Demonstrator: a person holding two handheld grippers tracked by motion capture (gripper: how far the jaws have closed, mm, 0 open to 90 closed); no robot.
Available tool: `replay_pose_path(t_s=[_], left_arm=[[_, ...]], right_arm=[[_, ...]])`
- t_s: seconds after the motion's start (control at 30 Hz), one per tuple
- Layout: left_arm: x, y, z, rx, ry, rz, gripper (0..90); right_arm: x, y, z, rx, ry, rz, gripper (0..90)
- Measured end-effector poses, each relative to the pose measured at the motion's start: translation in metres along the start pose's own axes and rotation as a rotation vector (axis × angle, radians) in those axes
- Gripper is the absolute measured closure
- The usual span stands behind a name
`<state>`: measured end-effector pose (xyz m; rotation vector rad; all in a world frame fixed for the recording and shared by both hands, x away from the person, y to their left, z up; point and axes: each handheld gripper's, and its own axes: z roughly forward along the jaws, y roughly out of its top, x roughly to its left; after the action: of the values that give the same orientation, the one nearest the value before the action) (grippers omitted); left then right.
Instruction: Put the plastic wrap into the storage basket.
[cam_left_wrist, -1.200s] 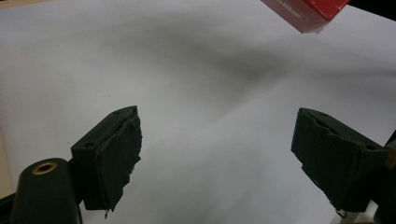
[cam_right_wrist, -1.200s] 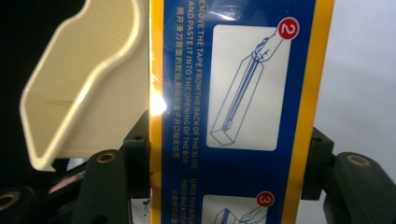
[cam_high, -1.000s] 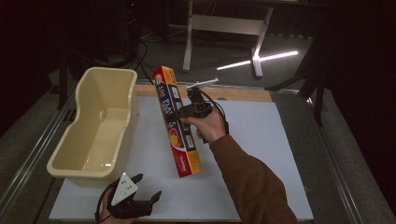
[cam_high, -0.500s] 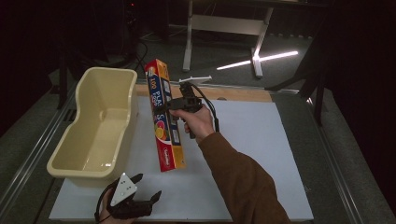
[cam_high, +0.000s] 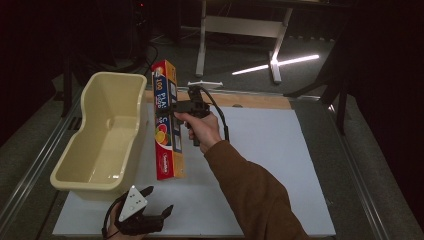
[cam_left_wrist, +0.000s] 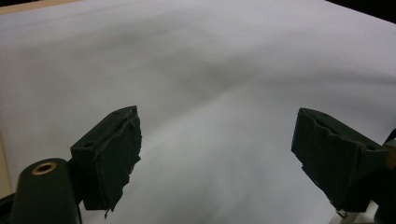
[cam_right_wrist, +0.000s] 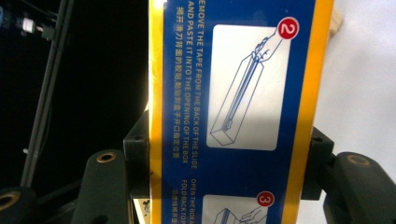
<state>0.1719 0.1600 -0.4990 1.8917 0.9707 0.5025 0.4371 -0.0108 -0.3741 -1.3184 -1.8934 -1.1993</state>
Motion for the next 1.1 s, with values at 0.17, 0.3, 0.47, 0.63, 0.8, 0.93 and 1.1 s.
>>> replay_pose_path(t_s=[0.17, 0.3, 0.47, 0.63, 0.8, 0.93, 1.1], left_arm=[[0.000, 0.000, 0.000, -0.001, -0.001, -0.001, 16.1], [0.000, 0.000, 0.000, -0.001, 0.002, 0.001, 16.1], [-0.002, 0.000, -0.001, -0.003, 0.002, 0.003, 16.0], [-0.001, 0.000, -0.003, -0.012, -0.004, -0.003, 16.7], [-0.003, 0.000, -0.006, -0.027, 0.002, -0.001, 16.3], [-0.002, 0.000, -0.008, -0.033, 0.000, -0.004, 16.2], [-0.002, 0.000, -0.009, -0.044, 0.000, -0.005, 16.2]], right_arm=[[0.007, 0.003, 0.004, -0.044, 0.024, 0.036, 39.2], [0.010, 0.004, 0.008, -0.062, 0.031, 0.056, 39.2], [0.018, 0.005, 0.017, -0.065, 0.037, 0.058, 39.2], [0.032, 0.006, 0.027, -0.075, 0.048, 0.050, 39.2], [0.042, 0.007, 0.041, -0.097, 0.054, 0.066, 39.1], [0.050, 0.004, 0.053, -0.116, 0.061, 0.071, 39.2], [0.057, 0.001, 0.070, -0.144, 0.085, 0.113, 39.1]])
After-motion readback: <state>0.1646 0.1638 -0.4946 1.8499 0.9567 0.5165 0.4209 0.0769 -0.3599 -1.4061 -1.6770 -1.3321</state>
